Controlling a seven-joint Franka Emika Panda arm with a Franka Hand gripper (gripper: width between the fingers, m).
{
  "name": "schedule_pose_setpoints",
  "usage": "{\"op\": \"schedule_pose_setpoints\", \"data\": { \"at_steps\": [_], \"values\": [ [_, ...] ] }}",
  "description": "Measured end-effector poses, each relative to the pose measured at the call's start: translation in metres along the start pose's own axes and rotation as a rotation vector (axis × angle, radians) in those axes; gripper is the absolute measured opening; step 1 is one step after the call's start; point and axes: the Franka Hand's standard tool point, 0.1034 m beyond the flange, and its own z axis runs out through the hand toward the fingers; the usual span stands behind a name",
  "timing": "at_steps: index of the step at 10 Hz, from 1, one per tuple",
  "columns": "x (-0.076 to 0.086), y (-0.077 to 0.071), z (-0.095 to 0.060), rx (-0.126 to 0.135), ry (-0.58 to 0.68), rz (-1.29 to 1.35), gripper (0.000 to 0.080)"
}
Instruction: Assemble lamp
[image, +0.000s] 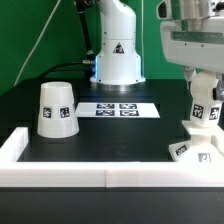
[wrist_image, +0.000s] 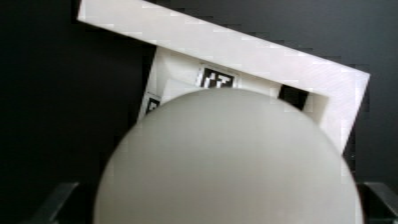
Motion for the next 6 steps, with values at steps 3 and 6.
{"op": "schedule_pose_setpoints", "data": {
  "at_steps": [3,6],
  "values": [
    [-0.0016,0.0004,-0.0003,-0.011,0.001,-0.089,0.0671],
    [-0.0033,-0.0015,-0.0029,-0.031,0.006,-0.355,0.0697]
  ]
}}
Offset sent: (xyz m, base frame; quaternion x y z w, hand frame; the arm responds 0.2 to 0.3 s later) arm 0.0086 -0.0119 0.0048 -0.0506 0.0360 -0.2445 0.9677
